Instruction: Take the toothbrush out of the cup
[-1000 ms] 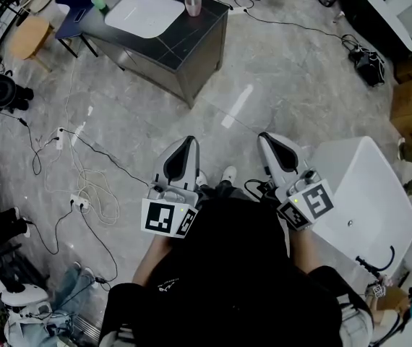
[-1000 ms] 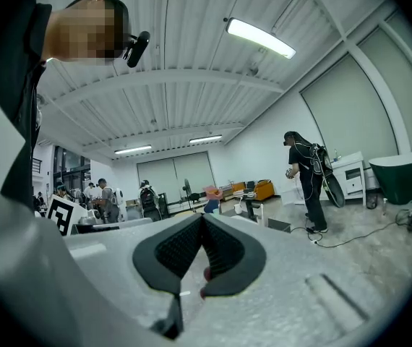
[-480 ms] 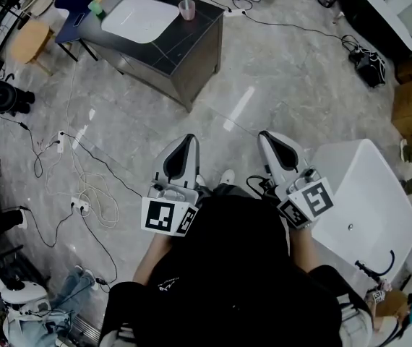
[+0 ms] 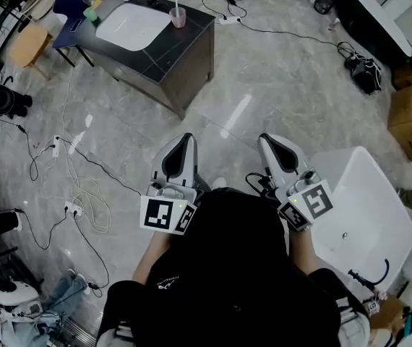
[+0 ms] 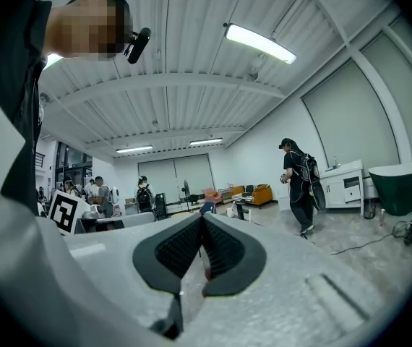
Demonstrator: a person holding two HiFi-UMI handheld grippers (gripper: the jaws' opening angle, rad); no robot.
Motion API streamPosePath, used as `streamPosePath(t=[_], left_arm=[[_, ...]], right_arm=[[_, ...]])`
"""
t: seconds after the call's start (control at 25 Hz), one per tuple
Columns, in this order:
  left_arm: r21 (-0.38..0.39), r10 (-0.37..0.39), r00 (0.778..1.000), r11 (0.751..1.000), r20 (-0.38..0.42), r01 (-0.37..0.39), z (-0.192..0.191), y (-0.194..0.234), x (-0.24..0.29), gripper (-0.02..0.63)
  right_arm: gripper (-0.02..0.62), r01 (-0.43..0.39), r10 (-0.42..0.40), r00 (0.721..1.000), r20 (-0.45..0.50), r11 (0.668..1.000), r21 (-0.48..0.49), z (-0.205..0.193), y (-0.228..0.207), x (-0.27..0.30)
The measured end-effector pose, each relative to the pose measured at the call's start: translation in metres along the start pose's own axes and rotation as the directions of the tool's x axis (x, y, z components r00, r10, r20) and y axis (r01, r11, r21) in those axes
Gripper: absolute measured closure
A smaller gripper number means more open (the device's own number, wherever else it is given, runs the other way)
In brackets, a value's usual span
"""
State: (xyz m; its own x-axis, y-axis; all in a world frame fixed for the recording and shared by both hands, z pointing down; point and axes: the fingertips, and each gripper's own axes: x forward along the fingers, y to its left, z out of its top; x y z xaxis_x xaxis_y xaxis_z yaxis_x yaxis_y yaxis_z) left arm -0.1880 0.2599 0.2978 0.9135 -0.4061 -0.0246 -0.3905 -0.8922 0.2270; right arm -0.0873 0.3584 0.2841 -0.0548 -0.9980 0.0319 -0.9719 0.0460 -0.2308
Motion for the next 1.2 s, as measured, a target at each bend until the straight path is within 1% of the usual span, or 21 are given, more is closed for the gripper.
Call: streamPosePath(t=[0.12, 0.28, 0.44, 0.56, 0.68, 0.8, 0.92, 1.0, 1.08, 1.2], left_arm=[[0.002, -0.003, 1.000, 1.000, -0.004, 0.003, 0.000, -0.005, 0.010, 0.600], [0.003, -0.002, 1.000, 1.000, -0.014, 0.002, -0.004, -0.003, 0.025, 0.600], [-0.002, -0.012, 1.000, 1.000, -0.027, 0.012, -0.011, 0.004, 0.044, 0.600], [-0.005, -0.029, 0.999, 1.000, -0.034, 0.029, -0.012, 0.012, 0.067, 0.600], [-0.010, -0.042, 0.998, 0.999, -0.041, 0.041, -0.013, 0.027, 0.092, 0.600], [-0.018, -0.051, 0.998, 0.999, -0.045, 0.050, -0.013, 0.042, 0.117, 0.600], [-0.019, -0.062, 0.997, 0.998, -0.047, 0.061, -0.010, 0.059, 0.141, 0.600], [-0.020, -0.068, 0.997, 0.998, -0.048, 0.067, -0.006, 0.073, 0.156, 0.600], [-0.024, -0.070, 0.996, 0.997, -0.049, 0.069, -0.001, 0.090, 0.171, 0.600], [-0.023, -0.075, 0.996, 0.997, -0.058, 0.073, 0.002, 0.119, 0.195, 0.600]], right_arm=[[0.589, -0.003, 0.001, 0.999, 0.035, 0.999, 0.053, 0.006, -0.009, -0.002], [0.589, 0.026, -0.029, 0.998, 0.052, 0.998, 0.061, 0.009, -0.027, 0.002], [0.589, 0.073, -0.073, 0.997, 0.008, 0.997, 0.028, -0.001, -0.049, 0.009], [0.589, 0.110, -0.110, 0.994, 0.002, 0.993, 0.029, 0.000, -0.069, 0.020], [0.590, 0.108, -0.110, 0.993, 0.032, 0.993, 0.057, 0.010, -0.082, 0.042], [0.589, 0.128, -0.128, 0.992, -0.001, 0.991, 0.042, 0.006, -0.099, 0.062], [0.589, 0.123, -0.123, 0.992, 0.002, 0.991, 0.047, 0.011, -0.111, 0.089], [0.589, 0.133, -0.132, 0.991, -0.015, 0.990, 0.044, 0.011, -0.118, 0.106], [0.589, 0.138, -0.137, 0.990, -0.025, 0.990, 0.039, 0.012, -0.125, 0.127], [0.589, 0.136, -0.136, 0.991, -0.011, 0.990, 0.040, 0.020, -0.135, 0.163]])
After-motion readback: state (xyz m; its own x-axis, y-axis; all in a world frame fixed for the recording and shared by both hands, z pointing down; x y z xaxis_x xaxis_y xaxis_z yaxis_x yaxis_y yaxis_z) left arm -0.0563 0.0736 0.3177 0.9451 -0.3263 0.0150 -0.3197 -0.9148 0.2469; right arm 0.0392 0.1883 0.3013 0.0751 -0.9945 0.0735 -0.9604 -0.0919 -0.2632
